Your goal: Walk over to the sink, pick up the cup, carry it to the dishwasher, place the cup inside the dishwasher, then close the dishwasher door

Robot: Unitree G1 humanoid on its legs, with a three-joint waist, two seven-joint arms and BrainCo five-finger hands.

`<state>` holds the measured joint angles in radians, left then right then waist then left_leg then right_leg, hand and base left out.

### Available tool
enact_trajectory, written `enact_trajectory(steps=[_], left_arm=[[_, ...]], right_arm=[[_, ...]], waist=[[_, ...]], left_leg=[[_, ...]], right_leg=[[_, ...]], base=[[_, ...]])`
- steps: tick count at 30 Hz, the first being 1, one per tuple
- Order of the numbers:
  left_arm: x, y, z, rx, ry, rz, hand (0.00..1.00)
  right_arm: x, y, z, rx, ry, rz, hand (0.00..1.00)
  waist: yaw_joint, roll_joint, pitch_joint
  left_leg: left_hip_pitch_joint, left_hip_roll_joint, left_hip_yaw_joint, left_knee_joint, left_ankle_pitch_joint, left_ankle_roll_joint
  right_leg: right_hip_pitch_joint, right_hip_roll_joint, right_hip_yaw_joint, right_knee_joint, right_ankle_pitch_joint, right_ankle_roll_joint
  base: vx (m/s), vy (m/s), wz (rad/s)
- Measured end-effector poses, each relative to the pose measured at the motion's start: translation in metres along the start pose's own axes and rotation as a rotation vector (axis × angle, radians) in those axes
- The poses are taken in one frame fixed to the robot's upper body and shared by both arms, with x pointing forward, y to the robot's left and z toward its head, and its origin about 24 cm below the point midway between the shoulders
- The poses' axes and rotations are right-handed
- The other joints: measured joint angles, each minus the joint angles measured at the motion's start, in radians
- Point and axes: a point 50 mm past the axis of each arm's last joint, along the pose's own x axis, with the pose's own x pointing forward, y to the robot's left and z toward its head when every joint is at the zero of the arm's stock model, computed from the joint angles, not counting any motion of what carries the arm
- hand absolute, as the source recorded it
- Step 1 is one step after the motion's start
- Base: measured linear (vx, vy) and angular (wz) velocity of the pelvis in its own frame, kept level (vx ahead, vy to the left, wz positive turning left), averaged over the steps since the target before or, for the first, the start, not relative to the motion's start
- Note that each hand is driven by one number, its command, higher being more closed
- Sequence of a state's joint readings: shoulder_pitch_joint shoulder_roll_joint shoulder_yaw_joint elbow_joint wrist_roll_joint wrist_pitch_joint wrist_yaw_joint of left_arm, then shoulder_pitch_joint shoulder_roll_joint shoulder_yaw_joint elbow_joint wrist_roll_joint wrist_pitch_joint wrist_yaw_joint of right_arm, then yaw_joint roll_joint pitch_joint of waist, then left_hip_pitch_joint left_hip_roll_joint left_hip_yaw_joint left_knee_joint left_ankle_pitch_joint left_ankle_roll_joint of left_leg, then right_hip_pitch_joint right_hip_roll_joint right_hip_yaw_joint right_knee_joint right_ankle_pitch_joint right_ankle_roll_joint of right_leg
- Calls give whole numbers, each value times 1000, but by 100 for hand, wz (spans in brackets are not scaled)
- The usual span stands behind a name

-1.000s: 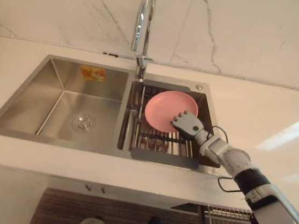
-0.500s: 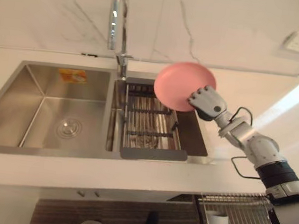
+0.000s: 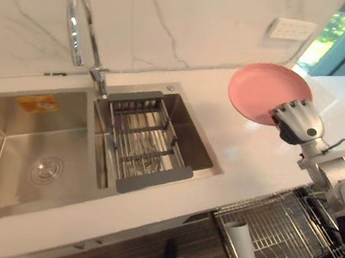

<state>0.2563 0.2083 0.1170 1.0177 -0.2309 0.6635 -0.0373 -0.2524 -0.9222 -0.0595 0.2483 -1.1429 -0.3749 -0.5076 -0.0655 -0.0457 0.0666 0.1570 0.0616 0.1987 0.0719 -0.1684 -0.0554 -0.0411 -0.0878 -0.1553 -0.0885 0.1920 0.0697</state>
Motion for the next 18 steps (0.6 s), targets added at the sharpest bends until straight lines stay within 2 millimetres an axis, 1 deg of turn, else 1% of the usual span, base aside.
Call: enact_trajectory(steps=[1, 3, 4, 5, 6, 7, 8, 9, 10, 11, 12, 13, 14, 15, 16, 17, 18], left_arm=[[0, 0, -2, -1, 12, 8, 0], [0, 2, -6, 13, 60, 23, 0], [0, 2, -7, 18, 75, 25, 0], [0, 3, -12, 36, 114, 22, 0], [1, 3, -17, 40, 151, 8, 0], [1, 1, -26, 27, 211, -23, 0], [2, -2, -34, 0, 253, -58, 0], [2, -6, -45, -63, 313, -116, 0], [2, -7, -50, -101, 340, -141, 0], [1, -9, -55, -140, 372, -172, 0], [0, -11, -59, -172, 398, -196, 0], [0, -13, -59, -194, 398, -217, 0], [0, -14, -59, -197, 395, -226, 0], [0, -15, -56, -195, 384, -236, 0], [-1, -15, -53, -197, 375, -234, 0], [-1, -14, -52, -200, 372, -229, 0], [-2, -6, -50, -209, 363, -215, 0]], right_arm=[[-4, 0, -3, 2, 20, 2, 100], [-21, -1, -18, -10, 103, 1, 100], [-25, -1, -21, -5, 125, -1, 100], [-33, -1, -25, -3, 158, 0, 100], [-36, -1, -27, -3, 175, 2, 100], [-41, -1, -30, 11, 199, 1, 100], [-42, -1, -30, 17, 206, -1, 100], [-43, 0, -29, 28, 212, -7, 100], [-43, 0, -28, 39, 218, -12, 100], [-43, 0, -28, 54, 229, -21, 100], [-45, -1, -29, 66, 245, -31, 100], [-48, -3, -28, 88, 276, -45, 100], [-50, -3, -27, 104, 294, -55, 100], [-52, -2, -27, 140, 331, -74, 100], [-54, -2, -29, 153, 356, -77, 100], [-55, -1, -31, 158, 374, -80, 100], [-60, -1, -33, 173, 416, -89, 100]], waist=[[-5, 0, -4], [-26, -1, -12], [-32, -2, -12], [-43, -8, -16], [-50, -7, -17], [-53, -8, -16], [-51, -5, -15], [-49, -2, -13], [-48, -6, -12], [-49, -13, -8], [-48, -25, -5], [-48, -25, -7], [-49, -5, -2], [-52, 15, -1], [-62, 17, -1], [-64, 20, -4], [-64, -6, -6]], left_leg=[[0, -1, 7, 5, -5, 0], [-4, -4, 44, 29, -24, 5], [-4, -5, 52, 35, -30, 6], [-6, -5, 75, 52, -42, 8], [-1, -4, 93, 64, -52, 8], [6, 2, 129, 85, -69, 8], [16, 8, 165, 92, -76, 8], [23, 20, 209, 98, -82, 5], [31, 24, 225, 103, -87, 3], [42, 29, 247, 112, -98, 1], [52, 36, 274, 129, -111, -4], [53, 49, 300, 131, -119, -3], [52, 66, 313, 122, -120, 1], [42, 103, 338, 118, -107, -5], [28, 114, 337, 118, -98, -16], [26, 114, 336, 117, -95, -21], [21, 100, 335, 118, -92, -35]], right_leg=[[-2, 1, 8, 1, 1, 2], [-17, 3, 46, 6, 9, 4], [-19, 5, 57, 7, 11, 5], [-27, 8, 78, 7, 14, 5], [-31, 16, 91, 8, 18, 4], [-41, 19, 83, 19, -1, -9], [-61, 9, 21, 57, -26, -35], [-84, -12, -89, 130, -75, -80], [-94, -24, -132, 164, -94, -98], [-104, -40, -181, 200, -114, -105], [-108, -57, -231, 229, -121, -109], [-117, -64, -276, 253, -171, -113], [-122, -65, -306, 265, -221, -93], [-156, -86, -332, 383, -221, -122], [-171, -116, -324, 506, -249, -129], [-159, -117, -318, 523, -264, -116], [-107, -112, -286, 448, -242, -83]], base=[[-19, 36, -36], [-23, 29, -46], [-30, 18, -51], [-39, 18, -50], [-51, 5, -76], [-80, -1, -90], [-79, 2, -119], [-77, 5, -105], [-46, 5, -98], [-49, -16, -83], [-60, -42, -87], [-71, -65, -67], [-64, -102, -54], [0, -105, -32], [38, -103, -22], [81, -105, -8], [75, -101, -15]])
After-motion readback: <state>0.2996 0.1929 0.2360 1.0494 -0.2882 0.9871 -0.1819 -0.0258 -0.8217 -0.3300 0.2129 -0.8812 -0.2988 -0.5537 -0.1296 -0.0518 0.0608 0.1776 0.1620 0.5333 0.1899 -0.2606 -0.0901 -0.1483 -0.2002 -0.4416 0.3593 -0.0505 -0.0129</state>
